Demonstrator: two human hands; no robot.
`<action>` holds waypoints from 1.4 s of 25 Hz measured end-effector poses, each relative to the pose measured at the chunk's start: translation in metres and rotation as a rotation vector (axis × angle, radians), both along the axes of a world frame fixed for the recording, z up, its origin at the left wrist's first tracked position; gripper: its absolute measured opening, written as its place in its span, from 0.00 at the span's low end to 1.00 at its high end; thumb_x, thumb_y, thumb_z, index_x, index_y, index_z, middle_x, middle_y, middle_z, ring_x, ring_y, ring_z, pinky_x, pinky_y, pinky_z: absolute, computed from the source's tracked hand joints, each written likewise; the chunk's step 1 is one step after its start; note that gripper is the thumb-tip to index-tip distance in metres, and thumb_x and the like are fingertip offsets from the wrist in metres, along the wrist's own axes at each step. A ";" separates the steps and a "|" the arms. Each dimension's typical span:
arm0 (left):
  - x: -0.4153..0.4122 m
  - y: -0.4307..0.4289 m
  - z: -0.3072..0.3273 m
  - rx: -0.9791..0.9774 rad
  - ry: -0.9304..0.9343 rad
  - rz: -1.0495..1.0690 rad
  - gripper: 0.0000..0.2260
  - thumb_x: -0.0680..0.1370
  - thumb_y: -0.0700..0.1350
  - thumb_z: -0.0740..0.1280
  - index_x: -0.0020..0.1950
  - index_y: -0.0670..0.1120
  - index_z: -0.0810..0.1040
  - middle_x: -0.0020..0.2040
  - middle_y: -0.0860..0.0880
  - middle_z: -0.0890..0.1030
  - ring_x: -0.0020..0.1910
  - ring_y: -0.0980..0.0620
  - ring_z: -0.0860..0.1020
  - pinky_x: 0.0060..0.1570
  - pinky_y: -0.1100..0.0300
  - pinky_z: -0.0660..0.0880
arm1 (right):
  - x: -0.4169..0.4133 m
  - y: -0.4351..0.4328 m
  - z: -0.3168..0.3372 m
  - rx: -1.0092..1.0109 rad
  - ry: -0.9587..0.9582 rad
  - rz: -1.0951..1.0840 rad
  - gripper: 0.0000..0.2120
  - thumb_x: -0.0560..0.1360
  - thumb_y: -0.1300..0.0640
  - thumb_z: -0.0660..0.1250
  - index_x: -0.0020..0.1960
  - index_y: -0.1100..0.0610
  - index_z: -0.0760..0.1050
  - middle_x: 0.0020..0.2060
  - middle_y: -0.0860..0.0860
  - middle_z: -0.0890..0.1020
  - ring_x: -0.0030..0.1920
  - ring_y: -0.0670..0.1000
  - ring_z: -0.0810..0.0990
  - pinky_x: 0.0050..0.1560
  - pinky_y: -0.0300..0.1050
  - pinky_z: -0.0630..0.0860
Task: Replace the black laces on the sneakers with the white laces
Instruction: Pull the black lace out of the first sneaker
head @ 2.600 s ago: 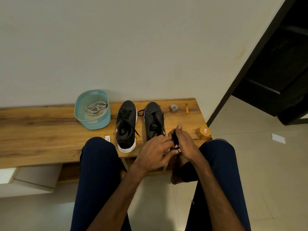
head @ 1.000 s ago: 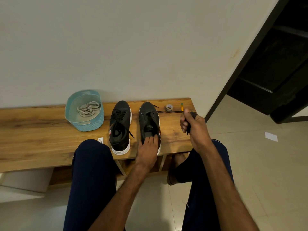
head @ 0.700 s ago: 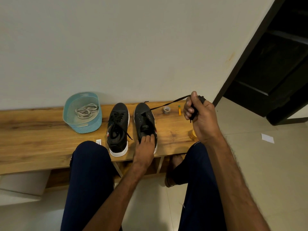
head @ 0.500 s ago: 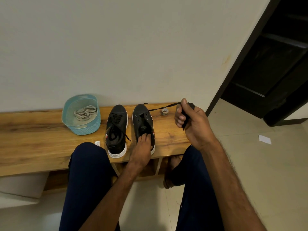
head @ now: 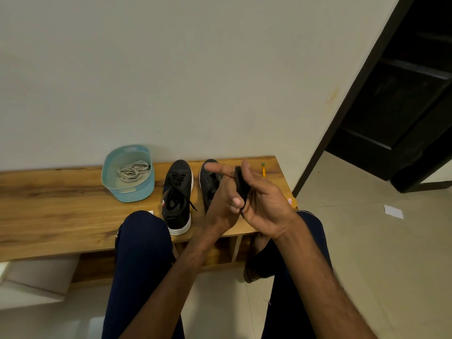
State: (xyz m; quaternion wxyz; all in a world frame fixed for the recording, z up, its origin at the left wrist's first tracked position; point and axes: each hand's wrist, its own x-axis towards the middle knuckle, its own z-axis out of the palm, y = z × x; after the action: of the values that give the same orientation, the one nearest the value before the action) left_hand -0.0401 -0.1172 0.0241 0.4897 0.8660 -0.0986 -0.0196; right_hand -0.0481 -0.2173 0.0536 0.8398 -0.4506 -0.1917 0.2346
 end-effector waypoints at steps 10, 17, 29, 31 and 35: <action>0.008 0.014 -0.017 -0.141 -0.436 -0.033 0.09 0.85 0.46 0.57 0.50 0.49 0.75 0.44 0.57 0.76 0.44 0.56 0.77 0.44 0.56 0.75 | 0.051 -0.043 0.029 -0.923 -0.679 -0.554 0.17 0.85 0.53 0.54 0.50 0.57 0.79 0.43 0.50 0.84 0.47 0.50 0.82 0.53 0.52 0.78; 0.017 0.038 -0.009 -0.136 -0.435 0.079 0.12 0.83 0.53 0.59 0.46 0.47 0.76 0.39 0.57 0.75 0.39 0.57 0.75 0.38 0.59 0.71 | 0.020 -0.024 -0.025 -0.684 -0.258 0.125 0.44 0.77 0.32 0.37 0.45 0.65 0.79 0.37 0.58 0.83 0.40 0.55 0.82 0.50 0.49 0.78; -0.013 0.055 -0.043 -0.060 -0.085 -0.172 0.13 0.83 0.51 0.59 0.43 0.50 0.78 0.39 0.52 0.79 0.41 0.52 0.77 0.46 0.48 0.75 | 0.044 -0.023 -0.060 -0.365 -0.231 -0.195 0.45 0.77 0.33 0.36 0.68 0.66 0.72 0.62 0.61 0.80 0.64 0.61 0.78 0.66 0.51 0.73; -0.012 0.059 -0.042 -0.011 -0.140 -0.153 0.13 0.83 0.53 0.60 0.43 0.51 0.78 0.40 0.54 0.79 0.41 0.53 0.78 0.44 0.49 0.76 | 0.037 -0.023 -0.079 -0.513 -0.218 -0.202 0.43 0.77 0.33 0.37 0.65 0.62 0.75 0.58 0.58 0.83 0.61 0.58 0.80 0.66 0.54 0.73; 0.000 0.063 -0.039 0.022 -0.270 -0.023 0.14 0.81 0.58 0.58 0.42 0.52 0.76 0.39 0.55 0.76 0.40 0.53 0.76 0.39 0.56 0.74 | 0.016 -0.015 -0.083 -0.617 -0.160 0.014 0.47 0.78 0.33 0.33 0.55 0.68 0.78 0.47 0.61 0.84 0.49 0.57 0.83 0.58 0.56 0.76</action>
State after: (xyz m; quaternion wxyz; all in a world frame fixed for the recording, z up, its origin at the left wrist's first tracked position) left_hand -0.0397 -0.0547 -0.0146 0.4623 0.8648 -0.1736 0.0905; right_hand -0.0320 -0.2319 -0.0296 0.6442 -0.6996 -0.1801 0.2511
